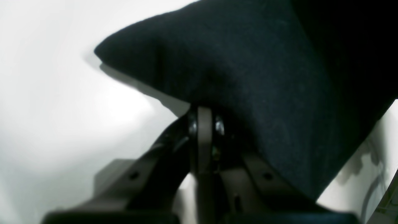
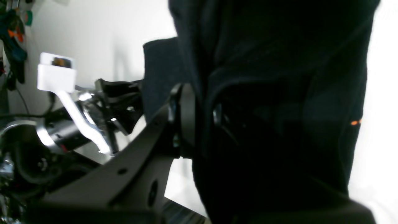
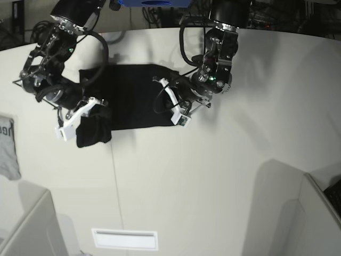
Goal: Fold the T-shirt properly
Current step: 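Grasp the strip end with the right gripper and fold it toward the left gripper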
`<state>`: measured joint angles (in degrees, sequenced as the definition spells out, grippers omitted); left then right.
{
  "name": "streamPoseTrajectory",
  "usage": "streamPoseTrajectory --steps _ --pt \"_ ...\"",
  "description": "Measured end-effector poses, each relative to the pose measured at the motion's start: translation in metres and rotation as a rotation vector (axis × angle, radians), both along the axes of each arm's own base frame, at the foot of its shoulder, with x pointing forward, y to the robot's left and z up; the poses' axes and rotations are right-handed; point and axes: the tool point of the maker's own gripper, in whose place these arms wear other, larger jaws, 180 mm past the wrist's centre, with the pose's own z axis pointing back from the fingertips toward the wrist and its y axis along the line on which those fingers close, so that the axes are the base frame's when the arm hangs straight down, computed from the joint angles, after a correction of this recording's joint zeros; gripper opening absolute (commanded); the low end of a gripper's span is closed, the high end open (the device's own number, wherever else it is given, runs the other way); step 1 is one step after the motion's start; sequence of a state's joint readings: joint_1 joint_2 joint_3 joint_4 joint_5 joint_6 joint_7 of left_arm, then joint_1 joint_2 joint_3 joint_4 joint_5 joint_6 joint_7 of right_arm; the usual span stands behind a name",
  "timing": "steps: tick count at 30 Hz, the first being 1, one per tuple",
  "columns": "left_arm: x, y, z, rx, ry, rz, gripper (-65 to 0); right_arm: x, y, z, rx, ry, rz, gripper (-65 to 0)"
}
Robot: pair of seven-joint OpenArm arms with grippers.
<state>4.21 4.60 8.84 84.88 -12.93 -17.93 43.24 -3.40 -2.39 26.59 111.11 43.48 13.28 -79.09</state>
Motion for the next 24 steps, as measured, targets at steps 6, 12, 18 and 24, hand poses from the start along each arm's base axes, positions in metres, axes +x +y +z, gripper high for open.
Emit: streamPoseTrajectory --steps 6,12,18,24 --pt "-0.003 -0.001 -0.001 -0.009 0.004 0.003 -65.0 -0.013 0.030 -0.006 0.046 0.025 0.052 -65.0" --pt "-0.004 -0.001 -0.001 -0.009 0.005 0.003 -65.0 -0.016 0.035 0.001 0.053 0.001 0.050 -65.0" --pt "-0.010 -0.002 -0.003 -0.017 0.013 0.005 -65.0 -0.022 0.041 -0.003 0.073 0.026 0.051 -65.0" --pt "-0.010 -0.002 -0.003 -0.019 0.013 0.006 -65.0 -0.023 0.059 -0.001 0.084 0.020 0.102 -65.0"
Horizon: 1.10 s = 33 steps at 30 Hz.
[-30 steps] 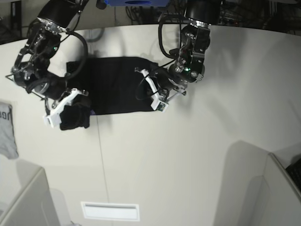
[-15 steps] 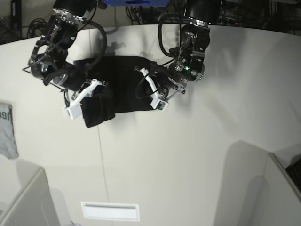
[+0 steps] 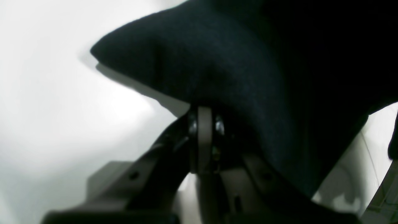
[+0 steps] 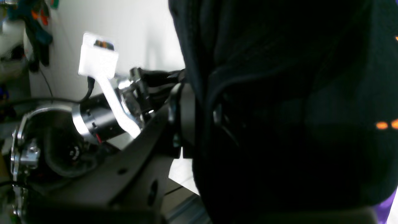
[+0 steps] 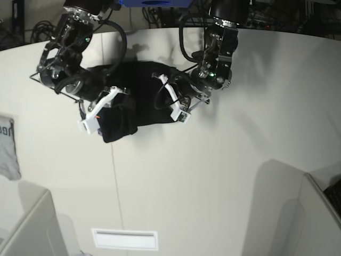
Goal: Fold the T-shirt properly
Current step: 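Grasp the strip end with the right gripper and fold it toward the left gripper, then press the folded stack flat with the right gripper, lift the left gripper away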
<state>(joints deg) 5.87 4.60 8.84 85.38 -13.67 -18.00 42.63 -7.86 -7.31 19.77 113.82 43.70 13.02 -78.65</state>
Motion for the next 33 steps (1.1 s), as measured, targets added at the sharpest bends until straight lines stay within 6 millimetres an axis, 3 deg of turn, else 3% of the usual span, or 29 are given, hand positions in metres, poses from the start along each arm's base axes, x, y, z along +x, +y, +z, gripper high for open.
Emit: streamPoseTrajectory --steps 8,19,27,33 --pt "0.000 0.000 0.001 -0.001 -0.002 0.000 -65.0 0.012 0.016 0.008 0.060 -0.021 -0.044 -65.0" --pt "-0.001 0.007 0.008 0.036 -0.009 -0.012 -65.0 0.000 0.019 -0.015 0.076 0.061 -0.041 -65.0" --pt "-0.019 0.041 0.013 0.140 0.022 -0.028 -65.0 0.001 0.019 -0.015 0.075 0.061 -0.043 -65.0" --pt "-0.040 0.113 0.025 0.255 0.051 0.070 -65.0 0.001 0.018 -0.016 0.071 0.064 -0.045 -65.0"
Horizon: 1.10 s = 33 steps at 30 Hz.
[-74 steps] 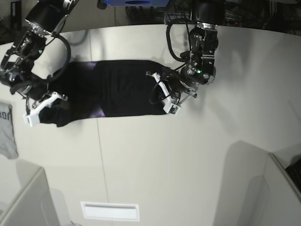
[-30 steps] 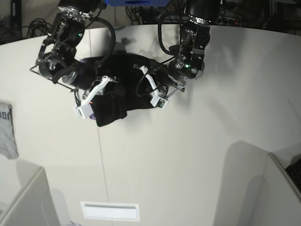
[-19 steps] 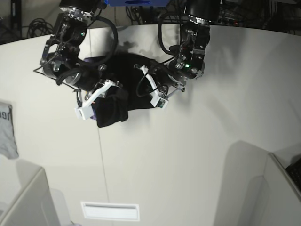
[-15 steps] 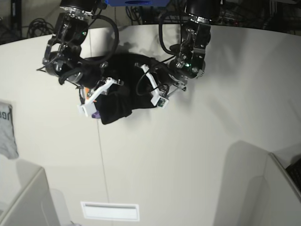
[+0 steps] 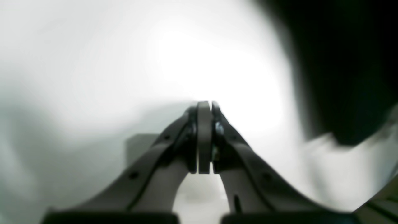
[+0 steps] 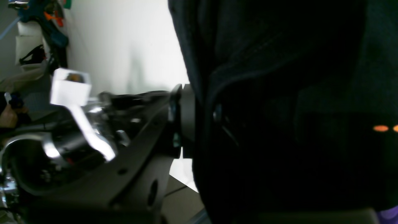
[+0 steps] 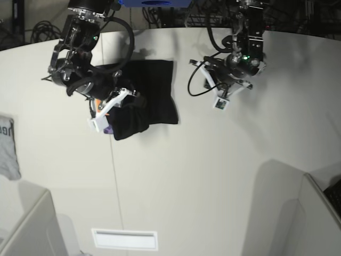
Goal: Fold the T-shirt properly
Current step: 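Press the folded stack flat with the right gripper, lift the left gripper away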
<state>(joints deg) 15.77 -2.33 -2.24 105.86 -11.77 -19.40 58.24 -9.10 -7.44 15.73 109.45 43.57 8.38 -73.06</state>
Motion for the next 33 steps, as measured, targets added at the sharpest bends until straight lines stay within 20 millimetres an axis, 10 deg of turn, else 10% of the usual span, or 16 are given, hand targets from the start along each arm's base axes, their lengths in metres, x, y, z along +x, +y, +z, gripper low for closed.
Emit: streamPoseTrajectory --steps 8,13,33 --pt "-0.032 0.082 0.003 0.135 0.034 0.017 -65.0 0.000 -0.001 -0.001 -0.003 0.002 0.001 -65.0" --pt "-0.034 0.115 0.008 0.181 0.028 0.082 -65.0 -0.002 0.000 -0.002 0.000 0.008 0.000 -38.1" --pt "-0.033 0.122 0.011 0.199 0.021 0.074 -65.0 -0.005 0.068 0.026 0.036 -0.080 0.239 -36.8"
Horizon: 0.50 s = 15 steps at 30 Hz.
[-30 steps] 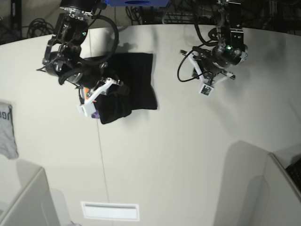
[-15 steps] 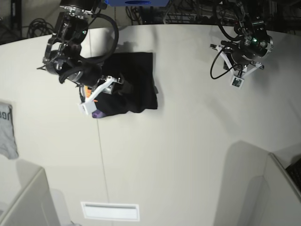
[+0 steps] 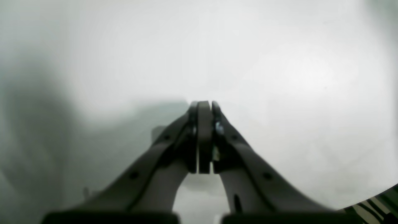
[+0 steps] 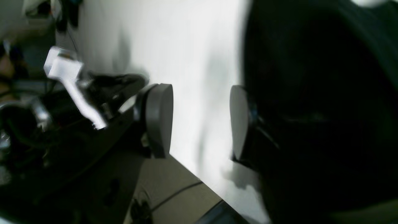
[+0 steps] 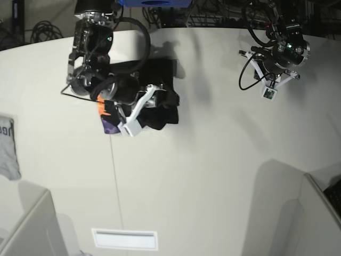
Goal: Fold the T-shirt properly
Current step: 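Press the folded stack flat with the right gripper, lift the left gripper away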
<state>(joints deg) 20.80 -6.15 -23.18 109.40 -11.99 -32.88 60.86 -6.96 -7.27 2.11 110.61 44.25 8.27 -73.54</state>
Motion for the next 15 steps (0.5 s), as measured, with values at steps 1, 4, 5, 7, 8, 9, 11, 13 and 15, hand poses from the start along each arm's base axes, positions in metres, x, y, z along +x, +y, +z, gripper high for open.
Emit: streamPoseTrajectory --steps 1,4,5,7,8,9,11,13,15 --pt "0.001 0.000 0.000 -0.001 -0.003 0.000 -65.0 0.002 0.002 0.005 0.010 -0.015 0.005 -37.8" --pt "0.001 0.003 0.002 0.003 -0.007 0.009 -65.0 0.016 -0.022 0.013 -0.027 -0.067 -0.044 -52.7" --pt "0.000 0.008 0.002 0.008 -0.008 0.025 -65.0 0.022 -0.038 0.011 -0.064 -0.075 -0.072 -60.3" --pt "-0.004 0.022 0.004 0.024 -0.010 0.063 -65.0 0.029 -0.071 0.005 -0.133 -0.080 -0.129 -65.0" --pt "-0.006 0.028 0.005 0.035 -0.009 0.061 -65.0 0.031 -0.083 0.003 -0.154 -0.078 -0.154 -65.0" --pt "-0.008 0.035 0.008 0.045 -0.015 0.054 -65.0 0.031 -0.091 0.002 -0.163 -0.073 -0.173 -65.0" --pt "-0.014 0.051 0.012 0.069 -0.016 0.068 -65.0 0.035 -0.097 0.003 -0.149 -0.085 -0.208 -65.0" --pt "-0.020 0.070 0.016 0.097 -0.017 0.118 -65.0 0.040 -0.098 -0.002 -0.136 -0.081 -0.217 -65.0" --pt "-0.023 0.079 0.019 0.113 -0.018 0.140 -65.0 0.036 -0.095 -0.021 -0.154 -0.030 -0.192 -65.0"
